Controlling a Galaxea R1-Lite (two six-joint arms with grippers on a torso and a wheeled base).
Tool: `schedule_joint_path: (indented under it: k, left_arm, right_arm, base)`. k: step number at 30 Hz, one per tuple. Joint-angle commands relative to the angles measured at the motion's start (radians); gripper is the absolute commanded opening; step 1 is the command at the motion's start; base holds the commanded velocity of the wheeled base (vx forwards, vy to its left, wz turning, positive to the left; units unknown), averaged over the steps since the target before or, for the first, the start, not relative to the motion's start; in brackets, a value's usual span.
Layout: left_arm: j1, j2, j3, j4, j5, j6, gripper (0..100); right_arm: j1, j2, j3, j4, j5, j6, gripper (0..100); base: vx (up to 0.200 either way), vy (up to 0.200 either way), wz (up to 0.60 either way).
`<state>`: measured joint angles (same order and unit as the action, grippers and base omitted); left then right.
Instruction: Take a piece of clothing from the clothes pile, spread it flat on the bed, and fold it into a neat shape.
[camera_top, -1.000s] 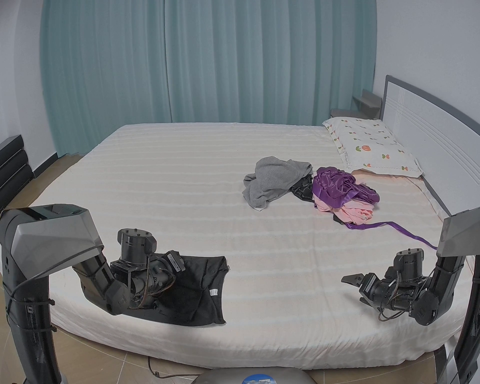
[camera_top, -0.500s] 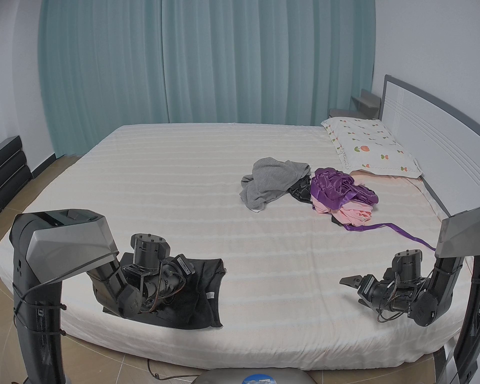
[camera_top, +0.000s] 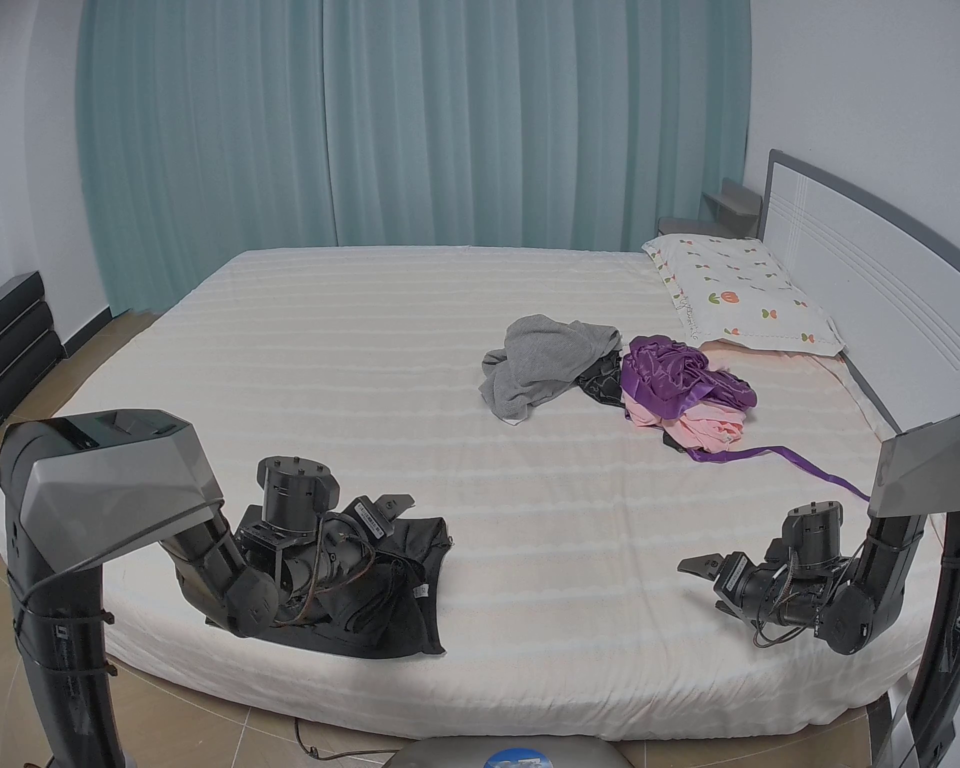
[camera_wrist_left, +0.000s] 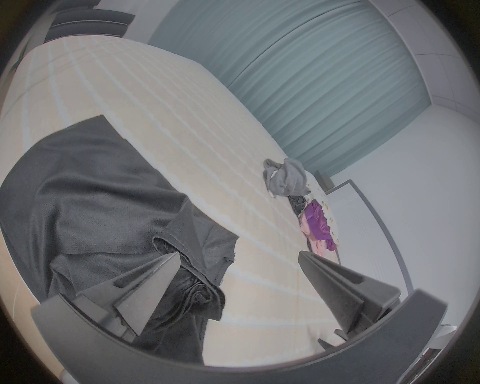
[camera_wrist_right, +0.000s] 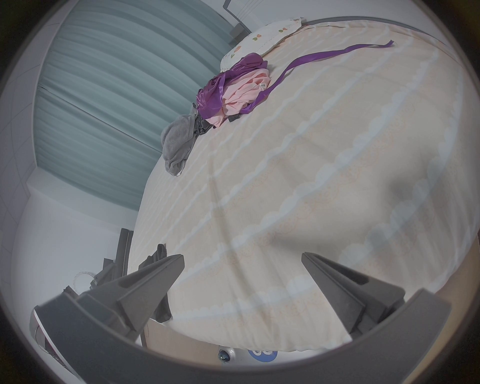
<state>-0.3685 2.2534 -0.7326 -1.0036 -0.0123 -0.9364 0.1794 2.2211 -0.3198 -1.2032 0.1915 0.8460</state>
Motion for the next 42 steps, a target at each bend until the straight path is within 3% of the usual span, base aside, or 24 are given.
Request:
schedule_joint_path:
  k: [1,8,14,18,33,34,37,42]
  left_arm:
    - [0.01,-0.075,0.021,-0.001,0.003,-0.01,100]
    - [0.046,-0.124,0.064,-0.009,0.003,-0.019,100]
    - [0.076,-0.121,0.078,-0.029,-0.006,-0.145,100]
    - [0.103,-0.118,0.101,-0.033,-0.005,-0.168,100]
    - [0.252,-0.064,0.163,-0.089,-0.043,-0.22,100]
    - [0.269,-0.048,0.176,-0.135,-0.064,-0.213,100]
    - [0.275,-0.018,0.176,-0.19,-0.066,-0.206,100]
    - [0.284,0.014,0.171,-0.234,-0.069,-0.203,100]
  right_arm:
    - [0.0,0.0,0.002,-0.001,0.0,-0.001,100]
    - [0.0,-0.004,0.004,-0.001,0.0,0.001,100]
    - [0.002,-0.009,0.002,-0.001,-0.001,-0.001,100]
    - [0.012,-0.012,-0.002,-0.003,-0.007,-0.001,100]
    - [0.147,0.048,-0.031,-0.095,-0.027,-0.007,100]
    - [0.195,0.06,-0.076,-0.087,-0.053,-0.008,100]
    - [0.238,0.063,-0.136,-0.07,-0.086,-0.018,100]
    - [0.293,0.042,-0.289,0.077,-0.104,-0.028,100]
  base:
    - [0.0,0.0,0.0]
    - [0.0,0.0,0.0]
    - [0.0,0.0,0.0]
    - [0.0,0.15,0.0]
    - [0.0,0.2,0.0]
    - [0.0,0.2,0.0]
    - [0.0,0.2,0.0]
    - [0.0,0.2,0.0]
